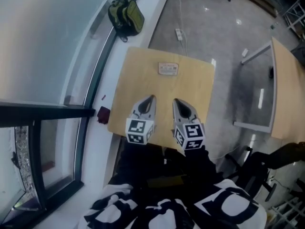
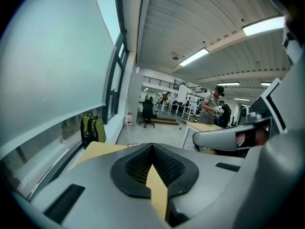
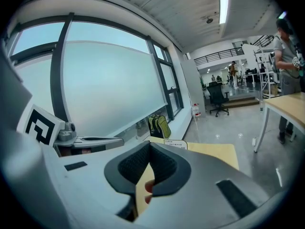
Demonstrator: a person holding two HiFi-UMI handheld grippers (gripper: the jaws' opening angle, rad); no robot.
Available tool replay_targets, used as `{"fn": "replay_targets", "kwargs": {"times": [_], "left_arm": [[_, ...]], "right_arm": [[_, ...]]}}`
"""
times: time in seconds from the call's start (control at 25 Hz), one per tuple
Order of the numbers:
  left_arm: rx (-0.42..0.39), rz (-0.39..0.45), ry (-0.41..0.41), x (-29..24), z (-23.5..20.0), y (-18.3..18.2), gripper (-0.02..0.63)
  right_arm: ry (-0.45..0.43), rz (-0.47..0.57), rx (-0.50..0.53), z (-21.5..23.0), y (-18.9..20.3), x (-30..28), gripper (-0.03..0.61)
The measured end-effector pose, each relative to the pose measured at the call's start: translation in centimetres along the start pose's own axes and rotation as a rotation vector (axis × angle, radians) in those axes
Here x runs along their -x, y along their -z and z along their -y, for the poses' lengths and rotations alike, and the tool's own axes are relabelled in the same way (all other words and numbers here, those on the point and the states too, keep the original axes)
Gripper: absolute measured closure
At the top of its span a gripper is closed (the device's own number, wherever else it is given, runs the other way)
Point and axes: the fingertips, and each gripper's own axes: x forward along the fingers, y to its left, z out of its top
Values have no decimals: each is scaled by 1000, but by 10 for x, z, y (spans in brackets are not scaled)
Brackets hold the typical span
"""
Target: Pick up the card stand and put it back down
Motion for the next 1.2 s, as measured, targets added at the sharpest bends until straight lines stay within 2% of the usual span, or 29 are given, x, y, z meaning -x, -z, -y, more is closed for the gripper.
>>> {"fn": "replay_targets", "kwargs": {"times": [0.32,0.52,0.76,0.96,1.2], "left_arm": [[-30,-88,75,-34,-38,25,611],[-116,-135,125,-54,-60,45,611],[-145,-166,237,-82,-77,64,600],[-168,-224,288,-116,-88,85,590],[-176,-235,392,-158,-97,87,481]], "right_arm": [[47,-100,-30,20,29,-29,557],[66,-141,-41,29,42,-47,557],[84,-174,-58,39,57,-74,557],[118,-210,-81,56,71,-87,557],[163,-232,-111,78,82,-105,557]]}}
